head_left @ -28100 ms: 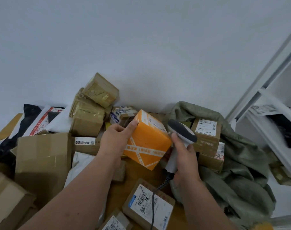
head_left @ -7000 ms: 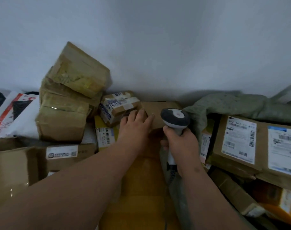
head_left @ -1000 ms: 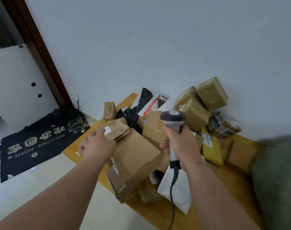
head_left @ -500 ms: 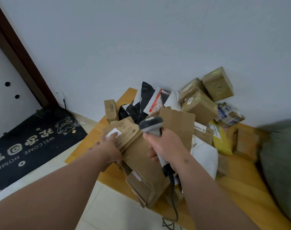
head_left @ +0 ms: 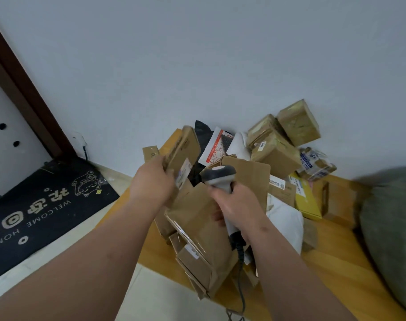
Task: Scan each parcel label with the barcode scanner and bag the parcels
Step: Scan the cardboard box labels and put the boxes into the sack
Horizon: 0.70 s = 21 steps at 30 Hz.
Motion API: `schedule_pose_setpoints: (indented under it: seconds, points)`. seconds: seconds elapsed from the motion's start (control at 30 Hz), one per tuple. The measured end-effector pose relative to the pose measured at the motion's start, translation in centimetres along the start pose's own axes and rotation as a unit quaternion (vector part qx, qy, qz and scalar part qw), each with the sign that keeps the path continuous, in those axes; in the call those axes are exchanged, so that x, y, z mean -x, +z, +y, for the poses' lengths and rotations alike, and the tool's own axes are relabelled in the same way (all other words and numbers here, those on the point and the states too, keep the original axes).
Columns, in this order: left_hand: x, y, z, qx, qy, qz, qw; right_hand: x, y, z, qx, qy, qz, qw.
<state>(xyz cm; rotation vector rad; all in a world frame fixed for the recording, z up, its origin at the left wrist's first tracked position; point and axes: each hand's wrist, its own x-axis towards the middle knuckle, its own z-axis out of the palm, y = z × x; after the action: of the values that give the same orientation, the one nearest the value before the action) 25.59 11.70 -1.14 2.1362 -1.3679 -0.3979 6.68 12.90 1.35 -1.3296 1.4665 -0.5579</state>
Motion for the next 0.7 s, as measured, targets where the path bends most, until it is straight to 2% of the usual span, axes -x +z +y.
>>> schedule_pose_setpoints:
  seconds: [0.1, 0.2, 0.27, 0.33, 0.47, 0.7]
  points:
    - [0.2, -0.2, 1.7, 0.196, -0.057, 0.015, 0.979, 0.6, -1.2, -0.1, -0.029, -0.002, 0.018, 0.999]
    - [0.9, 0.3, 2.9, 0.393, -0.169, -0.013, 0.904, 1.5, -3.0, 0.2, -0.088, -0.013, 0.031, 0.996]
    - [1.7, 1.1, 3.7, 0.460, -0.210, -0.034, 0.862, 2.1, -4.4, 0.5, -0.132, -0.007, 0.036, 0.991]
    - [2.6, 2.1, 4.8, 0.482, -0.225, -0.048, 0.846, 2.7, -5.9, 1.2, -0.162, 0.002, 0.043, 0.986]
    - [4.6, 3.8, 7.4, 0.499, -0.223, -0.068, 0.835, 3.8, -8.9, 3.0, -0.201, 0.001, 0.048, 0.978]
    - [7.2, 6.8, 12.9, 0.458, -0.180, -0.082, 0.867, 6.0, -14.0, 6.4, -0.202, -0.024, 0.069, 0.977]
